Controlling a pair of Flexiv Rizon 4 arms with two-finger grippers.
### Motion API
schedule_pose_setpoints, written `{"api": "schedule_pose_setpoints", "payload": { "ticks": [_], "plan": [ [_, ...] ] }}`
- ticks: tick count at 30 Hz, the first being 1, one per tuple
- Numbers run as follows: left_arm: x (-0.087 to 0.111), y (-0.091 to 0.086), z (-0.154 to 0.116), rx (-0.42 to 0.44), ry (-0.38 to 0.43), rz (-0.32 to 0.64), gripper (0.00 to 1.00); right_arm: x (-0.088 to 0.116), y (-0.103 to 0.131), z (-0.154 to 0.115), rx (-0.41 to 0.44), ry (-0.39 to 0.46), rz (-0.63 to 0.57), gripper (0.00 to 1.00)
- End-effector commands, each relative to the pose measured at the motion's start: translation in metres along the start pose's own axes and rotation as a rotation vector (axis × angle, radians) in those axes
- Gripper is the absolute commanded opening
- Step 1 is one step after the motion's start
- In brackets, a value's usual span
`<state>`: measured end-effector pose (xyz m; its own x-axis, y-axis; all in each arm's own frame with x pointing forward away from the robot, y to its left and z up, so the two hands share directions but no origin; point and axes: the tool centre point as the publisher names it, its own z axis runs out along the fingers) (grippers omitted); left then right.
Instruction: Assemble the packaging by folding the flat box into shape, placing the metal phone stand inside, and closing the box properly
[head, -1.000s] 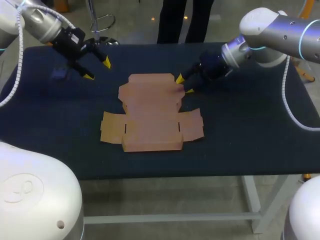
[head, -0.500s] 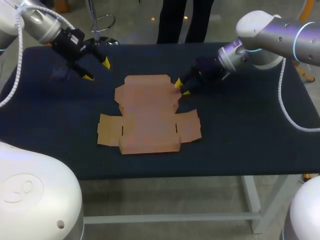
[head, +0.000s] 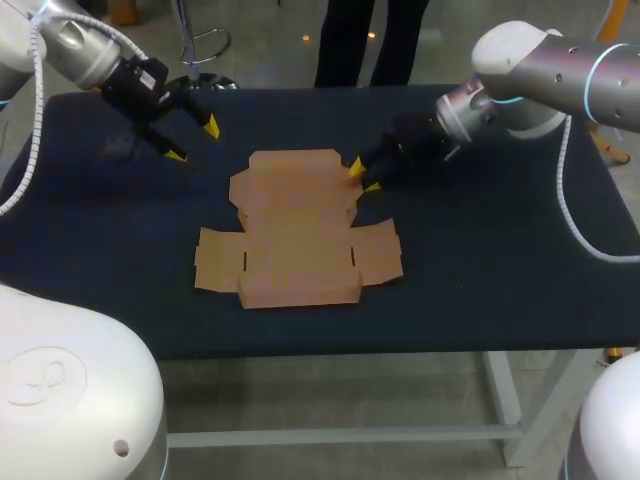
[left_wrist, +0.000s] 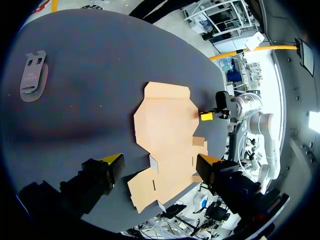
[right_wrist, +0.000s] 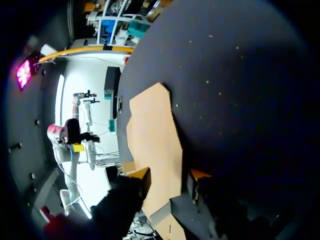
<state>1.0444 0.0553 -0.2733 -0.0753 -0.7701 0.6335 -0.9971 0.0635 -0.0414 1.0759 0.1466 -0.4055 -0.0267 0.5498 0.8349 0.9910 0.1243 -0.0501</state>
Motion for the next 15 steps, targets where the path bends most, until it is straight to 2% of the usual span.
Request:
{"api": "schedule_pose_setpoints", "payload": {
  "ticks": [1,15],
  "plan": [
    [0.001,0.001,-0.001,0.000,-0.004,0.000,1.00,-0.004,0.007,0.008,0.014,0.013,0.001,0.50],
    [-0.001,0.002,-0.002,0.000,-0.007,-0.001,1.00,0.000,0.011,0.019,0.005,0.049,-0.009,0.47]
  ]
}}
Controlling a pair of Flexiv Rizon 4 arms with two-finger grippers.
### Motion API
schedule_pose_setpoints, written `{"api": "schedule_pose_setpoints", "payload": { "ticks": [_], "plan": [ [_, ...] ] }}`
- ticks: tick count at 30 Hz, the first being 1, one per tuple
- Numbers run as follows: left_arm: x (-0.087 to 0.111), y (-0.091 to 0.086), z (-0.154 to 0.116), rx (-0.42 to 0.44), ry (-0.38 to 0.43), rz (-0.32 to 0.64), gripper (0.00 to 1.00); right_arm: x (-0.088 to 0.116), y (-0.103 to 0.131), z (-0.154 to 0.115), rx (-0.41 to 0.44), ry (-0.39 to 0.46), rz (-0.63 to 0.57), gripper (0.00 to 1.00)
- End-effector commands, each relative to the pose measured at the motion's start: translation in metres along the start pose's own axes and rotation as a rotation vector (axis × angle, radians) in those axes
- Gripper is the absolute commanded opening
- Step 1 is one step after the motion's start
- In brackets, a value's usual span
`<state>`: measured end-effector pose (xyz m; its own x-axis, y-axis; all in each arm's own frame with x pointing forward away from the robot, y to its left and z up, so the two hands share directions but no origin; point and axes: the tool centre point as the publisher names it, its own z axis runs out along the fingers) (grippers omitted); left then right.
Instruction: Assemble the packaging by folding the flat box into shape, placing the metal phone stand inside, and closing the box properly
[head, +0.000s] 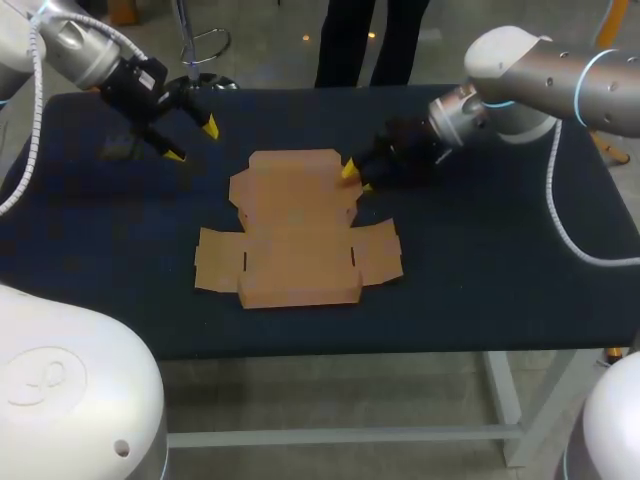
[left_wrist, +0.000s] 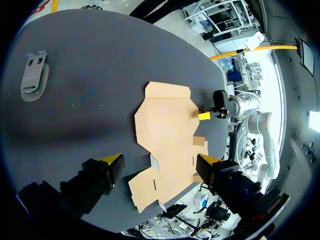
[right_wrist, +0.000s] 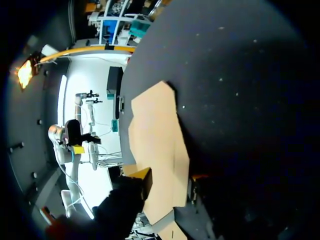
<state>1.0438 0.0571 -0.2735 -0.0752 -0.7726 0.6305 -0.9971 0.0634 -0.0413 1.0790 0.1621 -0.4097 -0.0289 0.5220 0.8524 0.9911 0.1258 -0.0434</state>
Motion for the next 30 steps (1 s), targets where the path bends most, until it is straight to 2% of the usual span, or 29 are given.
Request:
{"api": "schedule_pose_setpoints", "payload": {
  "ticks": [1,9,14,17,20,30],
  "plan": [
    [0.000,0.001,-0.001,0.000,-0.004,-0.001,1.00,-0.005,0.006,0.004,0.007,0.020,-0.003,0.47],
    [0.000,0.002,-0.002,-0.001,-0.003,-0.002,1.00,-0.005,0.007,0.009,0.002,0.046,-0.017,0.40],
    [-0.001,0.002,-0.002,-0.009,-0.003,-0.002,1.00,-0.003,0.007,0.013,0.010,0.043,-0.067,0.36],
    [-0.001,0.001,-0.002,-0.014,-0.001,-0.001,1.00,-0.002,0.006,0.015,0.011,0.047,-0.087,0.22],
    [-0.002,0.001,-0.001,-0.021,0.002,0.004,1.00,0.000,0.004,0.013,0.004,0.051,-0.105,0.00],
    [-0.001,-0.001,0.005,-0.045,0.017,0.037,1.00,0.008,-0.002,0.003,-0.023,0.061,-0.156,0.00]
  ]
}}
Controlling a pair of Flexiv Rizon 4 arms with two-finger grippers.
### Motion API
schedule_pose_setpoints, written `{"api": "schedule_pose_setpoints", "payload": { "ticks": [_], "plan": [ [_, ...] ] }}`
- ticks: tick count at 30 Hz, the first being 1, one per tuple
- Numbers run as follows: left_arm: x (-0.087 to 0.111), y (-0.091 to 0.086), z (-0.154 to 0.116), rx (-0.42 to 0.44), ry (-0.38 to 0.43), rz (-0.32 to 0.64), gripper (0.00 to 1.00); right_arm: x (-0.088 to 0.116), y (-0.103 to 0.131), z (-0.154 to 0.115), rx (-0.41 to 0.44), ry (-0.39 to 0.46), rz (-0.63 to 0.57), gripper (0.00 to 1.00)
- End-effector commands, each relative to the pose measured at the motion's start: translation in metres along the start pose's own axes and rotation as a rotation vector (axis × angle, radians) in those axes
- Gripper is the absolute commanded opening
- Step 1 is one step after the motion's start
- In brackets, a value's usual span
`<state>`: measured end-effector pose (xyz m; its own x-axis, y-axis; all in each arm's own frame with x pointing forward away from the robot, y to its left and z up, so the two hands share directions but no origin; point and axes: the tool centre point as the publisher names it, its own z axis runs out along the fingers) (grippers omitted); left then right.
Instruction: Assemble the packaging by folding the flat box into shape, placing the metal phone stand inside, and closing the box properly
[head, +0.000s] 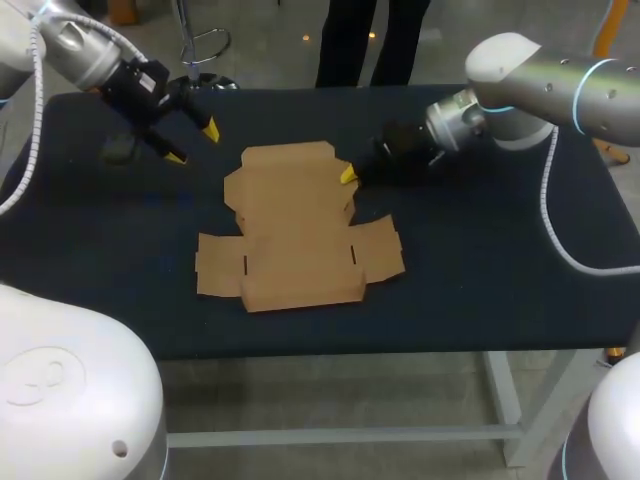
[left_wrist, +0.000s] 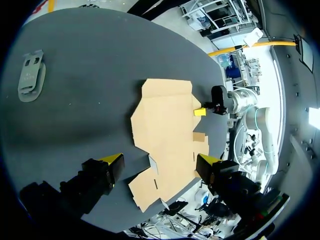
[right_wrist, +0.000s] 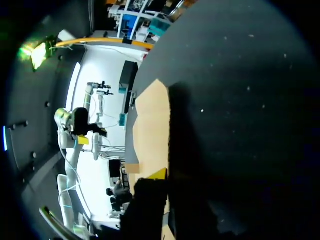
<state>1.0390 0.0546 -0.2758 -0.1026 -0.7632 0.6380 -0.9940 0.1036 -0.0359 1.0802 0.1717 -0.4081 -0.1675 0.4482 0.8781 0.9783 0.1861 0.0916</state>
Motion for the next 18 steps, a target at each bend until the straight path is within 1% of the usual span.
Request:
{"api": "schedule_pose_setpoints", "payload": {
  "ticks": [1,7,9,10,11,14,18],
  "plan": [
    [-0.002,-0.006,0.002,-0.013,0.007,0.018,1.00,0.004,-0.004,-0.005,-0.012,0.004,-0.012,0.00],
    [0.001,-0.004,0.005,0.023,0.002,0.102,1.00,0.011,-0.005,-0.010,-0.026,0.016,-0.040,0.00],
    [0.001,-0.004,0.006,0.065,-0.022,0.078,1.00,0.013,-0.005,-0.012,-0.028,0.020,-0.048,0.00],
    [0.001,-0.004,0.007,0.074,-0.019,0.081,1.00,0.014,-0.006,-0.013,-0.029,0.023,-0.054,0.00],
    [0.001,-0.004,0.008,0.072,-0.005,0.089,1.00,0.015,-0.006,-0.014,-0.029,0.028,-0.061,0.00],
    [0.001,-0.003,0.008,0.073,-0.003,0.090,1.00,0.019,-0.006,-0.018,-0.029,0.048,-0.079,0.00],
    [0.001,-0.003,0.008,0.073,-0.003,0.090,1.00,0.021,-0.005,-0.021,-0.028,0.048,-0.080,0.00]
  ]
}}
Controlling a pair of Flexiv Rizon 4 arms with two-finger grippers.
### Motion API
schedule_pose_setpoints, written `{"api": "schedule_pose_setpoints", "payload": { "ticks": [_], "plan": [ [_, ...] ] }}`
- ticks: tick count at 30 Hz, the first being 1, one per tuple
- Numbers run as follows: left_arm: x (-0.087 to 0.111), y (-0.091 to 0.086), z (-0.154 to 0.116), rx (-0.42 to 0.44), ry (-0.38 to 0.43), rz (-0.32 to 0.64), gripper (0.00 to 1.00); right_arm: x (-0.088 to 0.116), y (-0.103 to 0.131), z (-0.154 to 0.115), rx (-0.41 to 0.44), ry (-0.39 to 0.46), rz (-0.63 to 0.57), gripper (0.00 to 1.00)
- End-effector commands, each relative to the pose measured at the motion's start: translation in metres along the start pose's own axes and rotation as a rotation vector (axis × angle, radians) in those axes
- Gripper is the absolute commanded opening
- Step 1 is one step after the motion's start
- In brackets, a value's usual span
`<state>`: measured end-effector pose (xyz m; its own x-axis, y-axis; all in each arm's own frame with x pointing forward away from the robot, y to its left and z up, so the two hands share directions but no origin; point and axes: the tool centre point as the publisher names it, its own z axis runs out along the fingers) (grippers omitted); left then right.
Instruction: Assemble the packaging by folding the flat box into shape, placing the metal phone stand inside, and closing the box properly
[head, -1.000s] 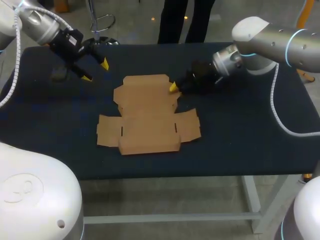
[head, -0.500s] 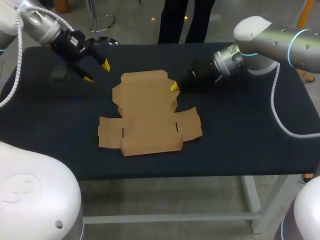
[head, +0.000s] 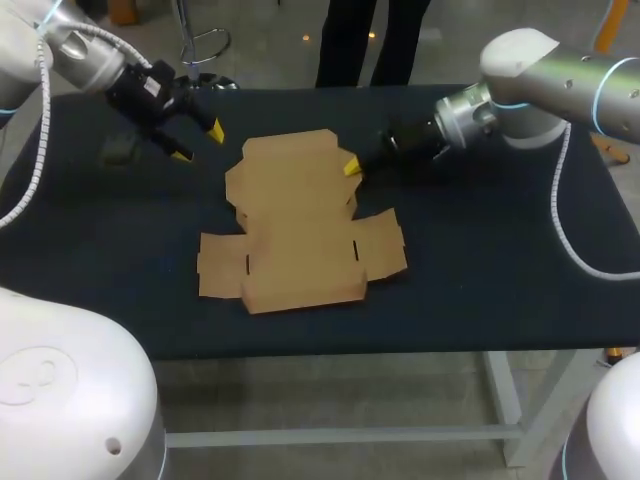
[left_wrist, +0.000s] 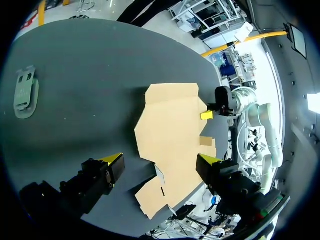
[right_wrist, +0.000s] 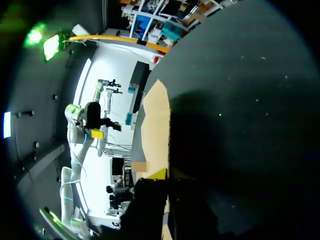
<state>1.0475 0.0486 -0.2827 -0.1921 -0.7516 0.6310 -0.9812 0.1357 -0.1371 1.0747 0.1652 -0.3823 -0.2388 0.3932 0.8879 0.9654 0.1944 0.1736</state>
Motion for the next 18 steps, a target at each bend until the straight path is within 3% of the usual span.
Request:
{"api": "schedule_pose_setpoints", "payload": {
  "ticks": [1,11,13,18],
  "plan": [
    [0.002,0.006,-0.001,0.016,-0.005,0.000,1.00,0.000,-0.001,-0.004,0.000,0.003,-0.001,0.00],
    [0.002,0.006,-0.001,0.016,-0.005,0.000,1.00,0.000,-0.001,-0.004,0.000,0.003,-0.001,0.00],
    [-0.001,0.000,0.006,-0.001,0.067,0.035,1.00,0.000,-0.001,-0.004,0.000,0.003,-0.001,0.00],
    [-0.010,-0.009,0.008,0.048,0.131,0.119,1.00,0.009,-0.003,-0.017,-0.068,0.028,-0.079,0.00]
  ]
}}
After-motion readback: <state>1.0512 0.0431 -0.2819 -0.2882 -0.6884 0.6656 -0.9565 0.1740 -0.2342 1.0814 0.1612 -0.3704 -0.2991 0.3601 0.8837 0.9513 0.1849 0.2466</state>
